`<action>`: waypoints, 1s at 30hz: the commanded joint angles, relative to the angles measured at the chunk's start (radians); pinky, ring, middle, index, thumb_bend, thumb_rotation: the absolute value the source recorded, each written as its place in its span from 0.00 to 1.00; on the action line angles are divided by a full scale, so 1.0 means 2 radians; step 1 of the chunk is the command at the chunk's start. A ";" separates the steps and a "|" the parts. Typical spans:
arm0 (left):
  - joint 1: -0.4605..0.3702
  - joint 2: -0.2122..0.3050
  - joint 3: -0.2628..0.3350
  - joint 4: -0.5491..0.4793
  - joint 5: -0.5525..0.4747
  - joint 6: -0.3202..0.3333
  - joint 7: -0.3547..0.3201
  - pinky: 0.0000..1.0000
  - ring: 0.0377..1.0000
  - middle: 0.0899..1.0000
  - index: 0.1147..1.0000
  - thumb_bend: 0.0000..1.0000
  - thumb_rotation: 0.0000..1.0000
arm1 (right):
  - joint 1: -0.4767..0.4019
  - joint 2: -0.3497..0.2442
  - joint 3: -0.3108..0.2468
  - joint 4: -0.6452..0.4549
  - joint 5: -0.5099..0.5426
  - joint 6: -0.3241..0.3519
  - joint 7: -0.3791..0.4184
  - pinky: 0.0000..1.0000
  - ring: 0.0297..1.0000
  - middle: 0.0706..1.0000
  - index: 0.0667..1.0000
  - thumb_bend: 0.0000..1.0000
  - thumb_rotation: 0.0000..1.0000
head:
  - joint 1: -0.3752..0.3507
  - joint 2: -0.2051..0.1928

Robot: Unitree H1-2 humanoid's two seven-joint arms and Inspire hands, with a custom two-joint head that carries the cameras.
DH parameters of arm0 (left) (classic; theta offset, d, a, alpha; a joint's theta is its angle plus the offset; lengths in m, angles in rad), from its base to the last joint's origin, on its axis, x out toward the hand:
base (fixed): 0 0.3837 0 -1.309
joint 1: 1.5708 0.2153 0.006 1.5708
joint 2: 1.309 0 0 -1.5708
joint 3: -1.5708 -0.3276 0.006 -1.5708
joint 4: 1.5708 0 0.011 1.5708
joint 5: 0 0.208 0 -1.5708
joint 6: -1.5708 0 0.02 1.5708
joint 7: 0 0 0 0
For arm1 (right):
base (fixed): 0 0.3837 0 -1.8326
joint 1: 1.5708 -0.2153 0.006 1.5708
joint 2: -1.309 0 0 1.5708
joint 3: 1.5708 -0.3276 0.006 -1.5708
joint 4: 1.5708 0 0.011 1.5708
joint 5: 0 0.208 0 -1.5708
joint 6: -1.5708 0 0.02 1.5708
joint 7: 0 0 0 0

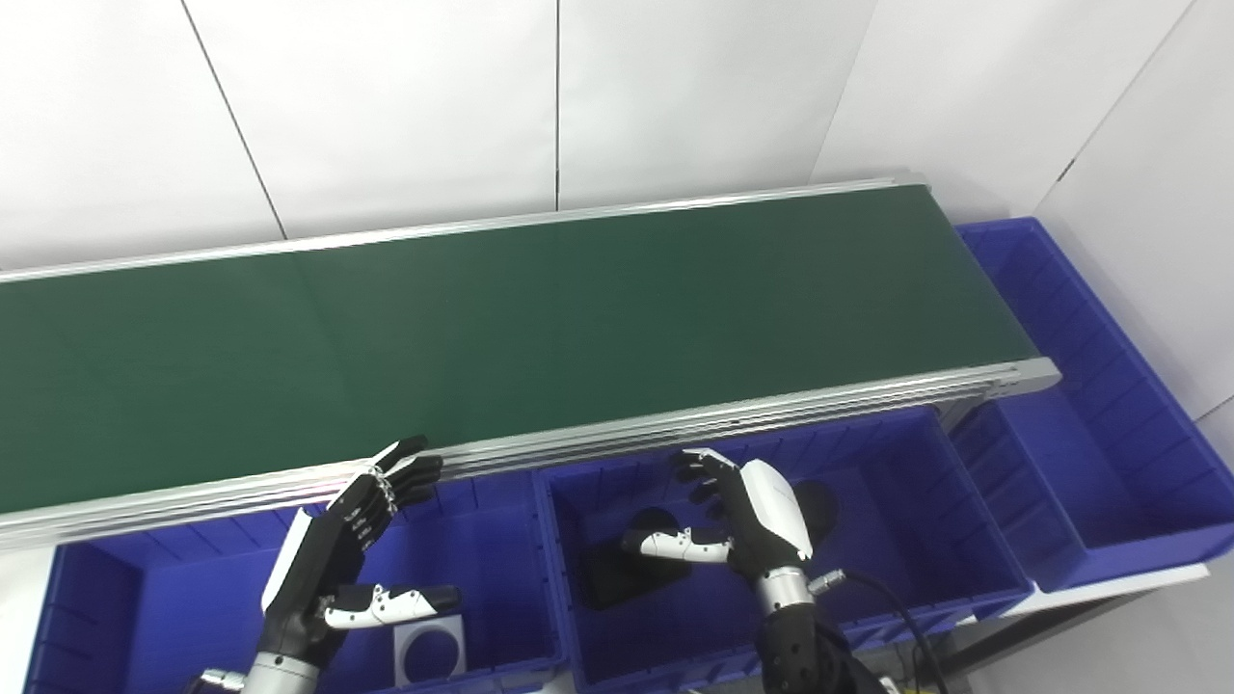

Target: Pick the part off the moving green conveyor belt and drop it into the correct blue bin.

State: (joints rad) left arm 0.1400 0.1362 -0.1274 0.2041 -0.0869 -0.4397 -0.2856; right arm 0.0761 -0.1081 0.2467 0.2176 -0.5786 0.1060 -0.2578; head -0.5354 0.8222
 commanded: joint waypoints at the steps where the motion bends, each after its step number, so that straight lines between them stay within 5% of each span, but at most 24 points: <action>1: -0.002 0.000 0.003 -0.014 0.001 -0.015 -0.002 0.78 0.80 0.78 0.83 0.90 0.19 | -0.004 -0.001 -0.002 -0.015 0.000 -0.012 -0.002 0.53 0.63 0.69 0.72 1.00 0.47 | 0.001 0.000; 6: 0.000 -0.002 0.001 -0.015 -0.003 -0.014 -0.004 0.79 0.79 0.78 0.82 0.90 0.18 | 0.002 -0.003 -0.001 -0.029 0.004 -0.013 0.005 0.51 0.62 0.68 0.72 1.00 0.48 | 0.012 0.000; 14: 0.007 -0.011 -0.006 -0.024 0.011 -0.009 0.005 0.81 0.80 0.78 0.83 0.90 0.17 | 0.045 -0.017 0.012 -0.141 0.051 -0.037 0.067 0.46 0.55 0.64 0.72 1.00 0.49 | 0.053 0.003; 21: 0.002 -0.034 -0.019 -0.019 0.066 -0.013 0.032 0.77 0.79 0.78 0.83 0.90 0.21 | 0.070 -0.043 -0.005 -0.206 0.134 -0.076 0.116 0.44 0.56 0.68 0.71 1.00 0.51 | 0.148 0.014; 30: -0.005 -0.055 -0.037 -0.013 0.113 -0.013 0.068 0.74 0.76 0.76 0.80 0.91 0.23 | 0.063 -0.059 -0.025 -0.182 0.268 -0.172 0.180 0.48 0.55 0.64 0.69 1.00 0.44 | 0.245 0.024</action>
State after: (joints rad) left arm 0.1454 0.0324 -0.1945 0.2040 0.1290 -0.4376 -0.1656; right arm 0.2223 -0.2260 0.2014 -0.1435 -0.0820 -0.1627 0.0812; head -0.0706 0.8682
